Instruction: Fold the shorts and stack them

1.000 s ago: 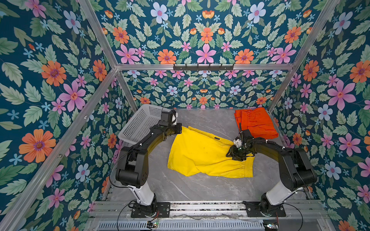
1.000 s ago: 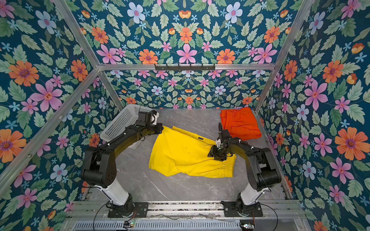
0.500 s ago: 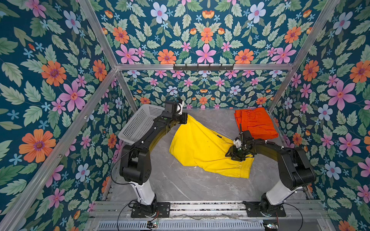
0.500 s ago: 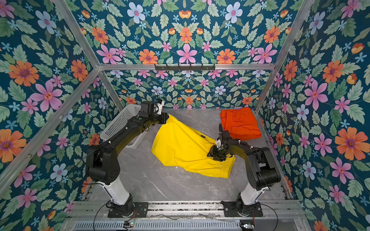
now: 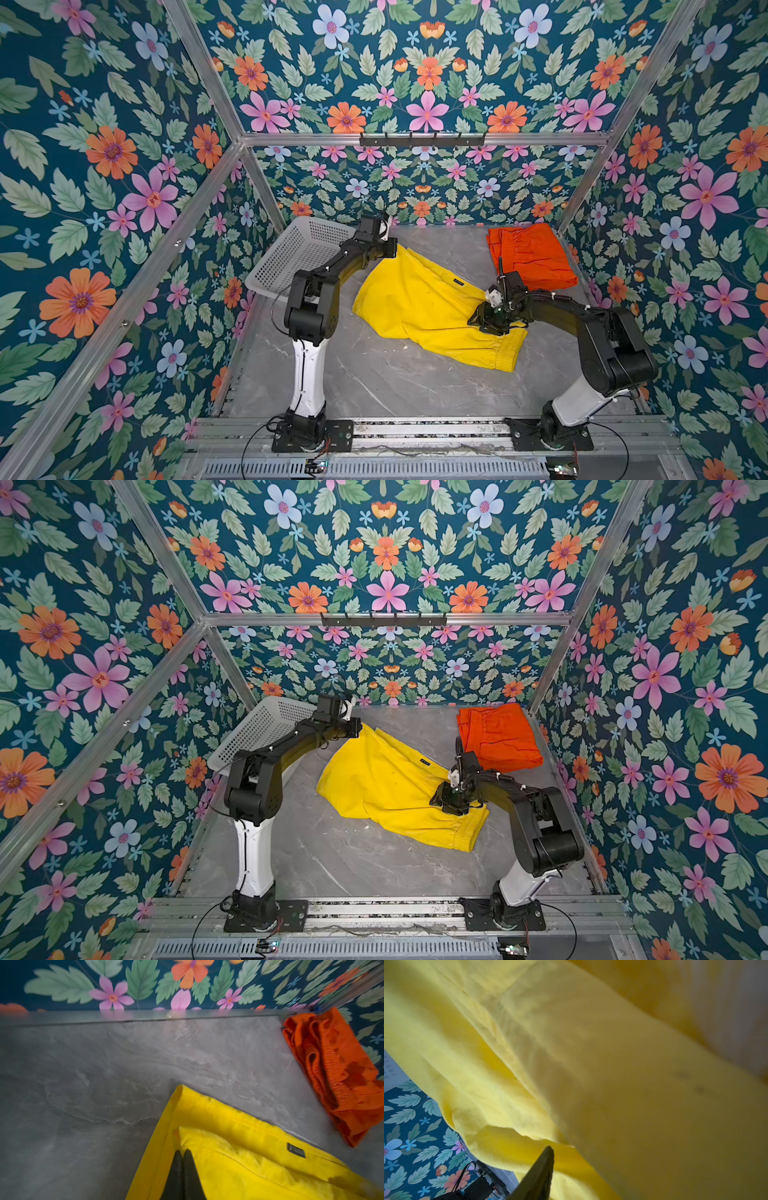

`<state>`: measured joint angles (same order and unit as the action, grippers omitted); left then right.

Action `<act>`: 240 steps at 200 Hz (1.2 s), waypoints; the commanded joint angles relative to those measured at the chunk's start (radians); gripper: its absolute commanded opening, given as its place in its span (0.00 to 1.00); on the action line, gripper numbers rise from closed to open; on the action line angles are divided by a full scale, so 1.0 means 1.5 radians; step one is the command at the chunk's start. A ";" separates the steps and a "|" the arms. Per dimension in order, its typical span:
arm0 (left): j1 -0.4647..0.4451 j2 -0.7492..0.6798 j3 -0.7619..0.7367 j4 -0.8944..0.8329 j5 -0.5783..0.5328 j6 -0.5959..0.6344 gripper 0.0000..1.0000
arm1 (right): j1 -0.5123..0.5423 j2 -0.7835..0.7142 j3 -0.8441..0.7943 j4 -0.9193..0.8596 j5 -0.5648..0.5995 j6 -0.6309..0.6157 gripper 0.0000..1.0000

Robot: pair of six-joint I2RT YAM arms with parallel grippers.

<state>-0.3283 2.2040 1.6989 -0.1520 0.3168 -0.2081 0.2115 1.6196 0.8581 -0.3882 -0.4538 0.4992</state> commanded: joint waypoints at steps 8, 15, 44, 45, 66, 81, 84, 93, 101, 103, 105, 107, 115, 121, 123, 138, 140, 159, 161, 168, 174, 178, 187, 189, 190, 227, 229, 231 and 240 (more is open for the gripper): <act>0.002 0.029 0.014 0.009 -0.013 -0.012 0.22 | 0.000 -0.055 0.018 -0.027 0.023 0.011 0.54; 0.002 0.026 0.014 0.013 -0.017 -0.014 0.30 | -0.001 -0.075 0.026 -0.032 0.023 0.013 0.54; 0.001 -0.028 0.005 0.010 -0.039 -0.015 0.44 | 0.000 -0.140 0.073 -0.067 0.026 0.010 0.54; 0.001 -0.030 0.004 0.010 -0.040 -0.015 0.45 | 0.000 -0.142 0.075 -0.069 0.026 0.009 0.54; -0.001 -0.115 -0.047 0.024 -0.053 -0.020 0.47 | -0.016 -0.163 0.088 -0.105 0.020 0.015 0.55; -0.011 -0.174 -0.104 0.048 -0.029 -0.030 0.47 | -0.045 -0.175 0.074 -0.115 -0.016 0.026 0.54; -0.014 -0.183 -0.115 0.052 -0.020 -0.031 0.47 | -0.052 -0.179 0.070 -0.117 -0.020 0.029 0.54; -0.027 -0.205 -0.138 0.054 -0.002 -0.033 0.46 | -0.069 -0.193 0.054 -0.119 -0.028 0.035 0.54; -0.041 -0.216 -0.155 0.046 0.003 -0.034 0.46 | -0.089 -0.209 0.039 -0.125 -0.035 0.044 0.54; -0.045 -0.219 -0.159 0.044 0.005 -0.034 0.46 | -0.096 -0.213 0.035 -0.126 -0.037 0.047 0.55; -0.048 -0.220 -0.163 0.043 0.008 -0.034 0.46 | -0.102 -0.218 0.031 -0.128 -0.040 0.048 0.55; -0.052 -0.222 -0.167 0.042 0.011 -0.034 0.46 | -0.110 -0.221 0.026 -0.130 -0.042 0.051 0.55; -0.067 -0.227 -0.186 0.043 0.023 -0.035 0.45 | -0.140 -0.242 0.008 -0.139 -0.051 0.060 0.55; -0.079 -0.230 -0.201 0.050 0.026 -0.041 0.45 | -0.163 -0.257 -0.005 -0.149 -0.053 0.066 0.56; -0.084 -0.230 -0.207 0.052 0.027 -0.044 0.45 | -0.170 -0.263 -0.009 -0.152 -0.054 0.067 0.57; -0.114 -0.226 -0.243 0.080 0.039 -0.068 0.44 | -0.231 -0.303 -0.036 -0.191 -0.050 0.073 0.66; -0.118 -0.225 -0.248 0.085 0.042 -0.071 0.44 | -0.239 -0.308 -0.037 -0.197 -0.050 0.073 0.67; -0.154 -0.210 -0.263 0.088 0.044 -0.069 0.44 | -0.294 -0.338 -0.059 -0.261 -0.037 0.073 0.72; -0.158 -0.209 -0.263 0.089 0.044 -0.069 0.44 | -0.296 -0.341 -0.063 -0.266 -0.035 0.074 0.72; -0.166 -0.204 -0.266 0.094 0.046 -0.071 0.44 | -0.300 -0.348 -0.071 -0.281 -0.030 0.078 0.73; -0.171 -0.200 -0.270 0.101 0.046 -0.079 0.44 | -0.301 -0.351 -0.081 -0.286 -0.031 0.081 0.73; -0.174 -0.197 -0.272 0.107 0.046 -0.085 0.43 | -0.301 -0.354 -0.090 -0.286 -0.035 0.085 0.73; -0.178 -0.188 -0.276 0.111 0.049 -0.089 0.43 | -0.301 -0.358 -0.109 -0.280 -0.043 0.093 0.73; -0.179 -0.186 -0.276 0.111 0.049 -0.089 0.43 | -0.301 -0.359 -0.114 -0.277 -0.045 0.096 0.73; -0.178 -0.185 -0.275 0.111 0.049 -0.088 0.43 | -0.301 -0.359 -0.117 -0.277 -0.046 0.098 0.73; -0.182 -0.149 -0.289 0.118 0.047 -0.082 0.43 | -0.301 -0.353 -0.186 -0.223 -0.079 0.127 0.73; -0.182 -0.148 -0.290 0.119 0.047 -0.082 0.43 | -0.301 -0.351 -0.187 -0.222 -0.079 0.127 0.73; -0.182 -0.146 -0.290 0.120 0.047 -0.082 0.43 | -0.301 -0.350 -0.189 -0.221 -0.079 0.129 0.73; -0.182 -0.141 -0.295 0.125 0.050 -0.083 0.42 | -0.301 -0.342 -0.196 -0.215 -0.083 0.129 0.73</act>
<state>-0.5987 1.9766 1.2671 -0.0021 0.3828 -0.3347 -0.2394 1.0897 0.5850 -0.7441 -0.5488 0.6590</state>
